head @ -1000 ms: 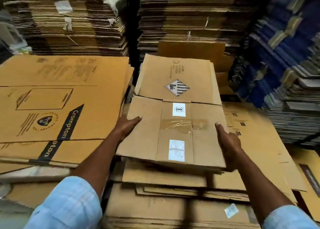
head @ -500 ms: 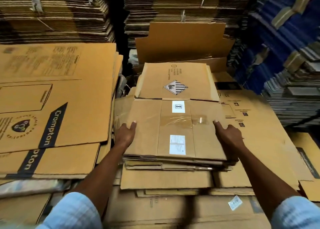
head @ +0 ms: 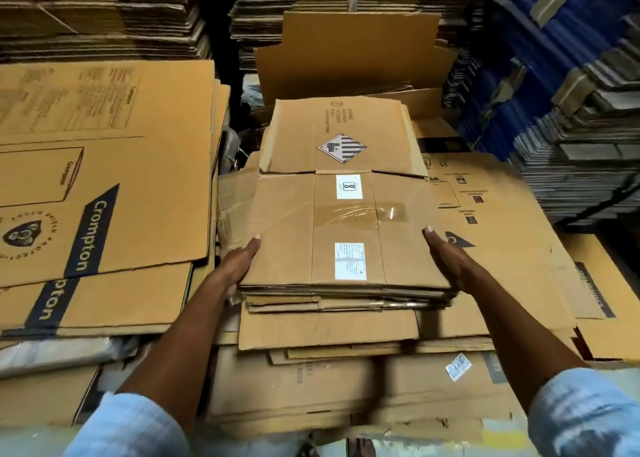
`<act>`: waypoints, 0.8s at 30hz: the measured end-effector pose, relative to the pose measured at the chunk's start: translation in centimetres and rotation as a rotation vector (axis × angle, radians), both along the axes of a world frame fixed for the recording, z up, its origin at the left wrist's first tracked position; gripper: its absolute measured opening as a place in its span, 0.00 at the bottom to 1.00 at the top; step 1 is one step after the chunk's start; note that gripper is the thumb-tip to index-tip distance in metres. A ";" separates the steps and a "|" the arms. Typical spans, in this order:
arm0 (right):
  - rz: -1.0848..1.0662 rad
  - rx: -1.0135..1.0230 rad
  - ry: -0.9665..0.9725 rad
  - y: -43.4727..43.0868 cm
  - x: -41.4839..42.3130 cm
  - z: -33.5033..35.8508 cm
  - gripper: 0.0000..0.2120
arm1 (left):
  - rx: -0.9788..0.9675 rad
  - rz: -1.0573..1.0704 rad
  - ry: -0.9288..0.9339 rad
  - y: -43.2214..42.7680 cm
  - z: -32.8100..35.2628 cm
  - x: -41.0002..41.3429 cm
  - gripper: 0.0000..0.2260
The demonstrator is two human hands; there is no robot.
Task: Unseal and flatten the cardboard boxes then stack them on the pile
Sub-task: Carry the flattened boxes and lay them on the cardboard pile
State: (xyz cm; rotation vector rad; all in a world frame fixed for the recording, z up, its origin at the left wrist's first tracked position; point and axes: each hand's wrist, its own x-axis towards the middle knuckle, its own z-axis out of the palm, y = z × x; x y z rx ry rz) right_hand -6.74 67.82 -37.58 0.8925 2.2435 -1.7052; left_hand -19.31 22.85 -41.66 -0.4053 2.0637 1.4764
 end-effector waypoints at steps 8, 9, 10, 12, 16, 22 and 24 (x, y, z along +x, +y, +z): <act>0.009 0.114 -0.123 4.4 -1.6 -3.9 0.59 | -0.111 0.101 0.065 1.6 -1.2 2.5 0.53; -0.007 0.133 -0.128 4.4 -1.7 -4.0 0.60 | -0.130 0.106 0.063 1.8 -1.3 2.9 0.52; -0.027 0.166 -0.128 4.1 -1.7 -3.7 0.60 | -0.155 0.111 0.075 2.0 -1.7 3.1 0.49; -0.054 0.256 -0.108 3.0 -1.5 -2.6 0.59 | -0.174 0.115 0.058 2.1 -1.8 3.3 0.44; -0.054 0.381 -0.074 0.8 -1.1 -0.5 0.53 | -0.106 0.053 0.004 2.2 -0.6 3.7 0.47; -0.027 0.400 -0.116 0.3 0.0 1.4 0.46 | -0.166 0.029 0.054 2.1 1.3 6.0 0.40; -0.033 0.399 -0.150 0.2 0.5 1.4 0.49 | -0.165 0.018 0.060 2.1 1.7 7.0 0.35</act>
